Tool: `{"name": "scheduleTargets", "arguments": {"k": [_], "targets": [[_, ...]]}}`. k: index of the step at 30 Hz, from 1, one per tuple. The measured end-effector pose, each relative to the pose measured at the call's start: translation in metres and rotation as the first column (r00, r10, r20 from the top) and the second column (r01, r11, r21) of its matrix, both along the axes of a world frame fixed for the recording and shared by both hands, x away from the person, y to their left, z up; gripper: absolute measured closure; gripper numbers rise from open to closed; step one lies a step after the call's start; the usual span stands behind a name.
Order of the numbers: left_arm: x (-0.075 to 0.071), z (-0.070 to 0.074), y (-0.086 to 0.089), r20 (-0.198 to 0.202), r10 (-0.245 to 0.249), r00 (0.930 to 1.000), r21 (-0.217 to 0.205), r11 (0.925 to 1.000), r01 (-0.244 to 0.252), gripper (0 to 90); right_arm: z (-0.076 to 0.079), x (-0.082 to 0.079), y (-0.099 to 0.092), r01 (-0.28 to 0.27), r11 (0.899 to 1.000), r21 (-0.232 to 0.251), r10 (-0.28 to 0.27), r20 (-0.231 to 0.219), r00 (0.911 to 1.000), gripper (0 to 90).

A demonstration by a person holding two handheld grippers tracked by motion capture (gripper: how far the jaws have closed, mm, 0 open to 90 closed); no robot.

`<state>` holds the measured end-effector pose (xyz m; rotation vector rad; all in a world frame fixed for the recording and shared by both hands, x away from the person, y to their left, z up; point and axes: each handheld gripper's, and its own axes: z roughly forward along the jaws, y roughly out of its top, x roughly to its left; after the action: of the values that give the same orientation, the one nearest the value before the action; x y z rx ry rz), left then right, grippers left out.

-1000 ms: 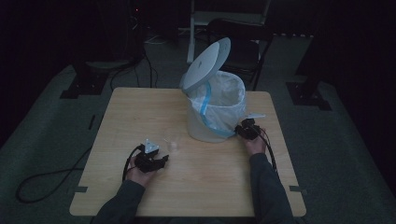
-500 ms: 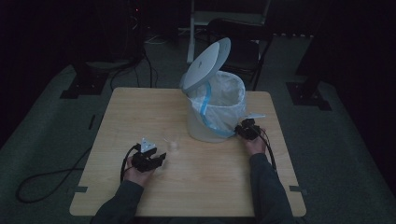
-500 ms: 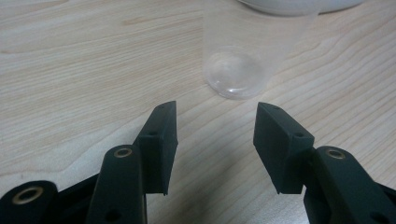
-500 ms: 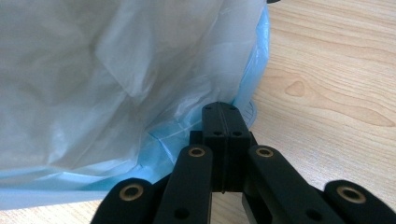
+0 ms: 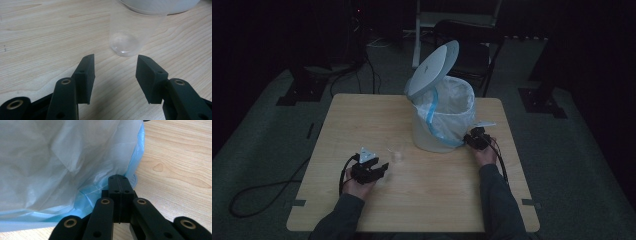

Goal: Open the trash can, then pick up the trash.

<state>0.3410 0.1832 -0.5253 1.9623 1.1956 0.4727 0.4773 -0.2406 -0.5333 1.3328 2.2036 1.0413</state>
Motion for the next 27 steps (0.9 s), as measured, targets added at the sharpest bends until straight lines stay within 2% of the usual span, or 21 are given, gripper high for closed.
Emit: {"name": "scheduleTargets", "arguments": {"k": [4,11,18,27], "targets": [[0.0,0.003,0.001,0.006,0.0,1.0,0.0,1.0,0.0,50.2,0.0,0.0,0.0,0.0,1.0,0.002,0.0,0.001,1.0,90.0],[-0.003,0.016,0.009,0.037,0.017,0.9992,-0.029,0.9994,-0.016,50.1,-0.001,0.0,-0.001,-0.001,1.0,0.007,0.001,0.003,1.0,90.0],[-0.007,0.036,0.019,0.075,0.034,0.9966,-0.086,0.9959,-0.027,49.4,0.0,0.0,-0.001,-0.003,1.0,0.006,0.003,0.002,1.0,90.0],[0.002,0.055,0.014,0.099,0.014,0.995,-0.087,0.9962,-0.006,48.9,-0.001,0.0,-0.001,-0.002,1.0,0.007,0.002,0.004,1.0,90.0]]}}
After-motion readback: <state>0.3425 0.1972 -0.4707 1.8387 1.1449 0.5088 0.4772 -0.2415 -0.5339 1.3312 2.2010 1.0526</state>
